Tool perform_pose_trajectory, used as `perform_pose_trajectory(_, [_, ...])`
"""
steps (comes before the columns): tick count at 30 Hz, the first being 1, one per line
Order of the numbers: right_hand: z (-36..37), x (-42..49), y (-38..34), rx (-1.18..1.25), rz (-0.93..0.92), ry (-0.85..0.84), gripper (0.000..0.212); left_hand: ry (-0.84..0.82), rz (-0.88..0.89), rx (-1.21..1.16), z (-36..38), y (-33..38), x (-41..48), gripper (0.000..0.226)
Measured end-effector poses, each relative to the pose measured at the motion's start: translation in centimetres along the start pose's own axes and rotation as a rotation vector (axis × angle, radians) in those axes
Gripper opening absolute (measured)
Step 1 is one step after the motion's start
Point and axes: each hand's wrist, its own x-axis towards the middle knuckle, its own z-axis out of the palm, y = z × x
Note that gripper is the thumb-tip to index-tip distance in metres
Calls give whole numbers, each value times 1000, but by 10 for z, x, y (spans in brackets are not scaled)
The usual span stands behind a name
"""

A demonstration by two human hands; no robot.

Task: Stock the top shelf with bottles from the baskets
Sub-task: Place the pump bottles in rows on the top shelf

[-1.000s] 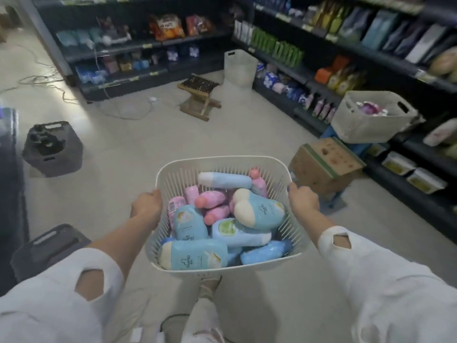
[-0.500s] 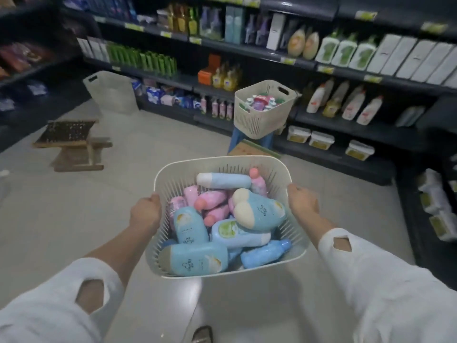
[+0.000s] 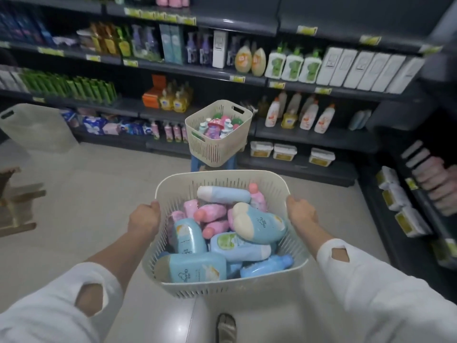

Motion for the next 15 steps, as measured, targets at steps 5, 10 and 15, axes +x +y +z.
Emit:
perform_pose_trajectory(5, [-11, 58, -38, 10, 5, -9, 56, -30, -32, 0, 39, 42, 60, 60])
perform_pose_trajectory(10, [-8, 116, -81, 6, 20, -23, 57, -59, -69, 53, 71, 78, 126, 63])
perform_pose_trajectory(15, [13, 178, -123, 53, 60, -44, 53, -82, -68, 84, 96, 112, 200, 64])
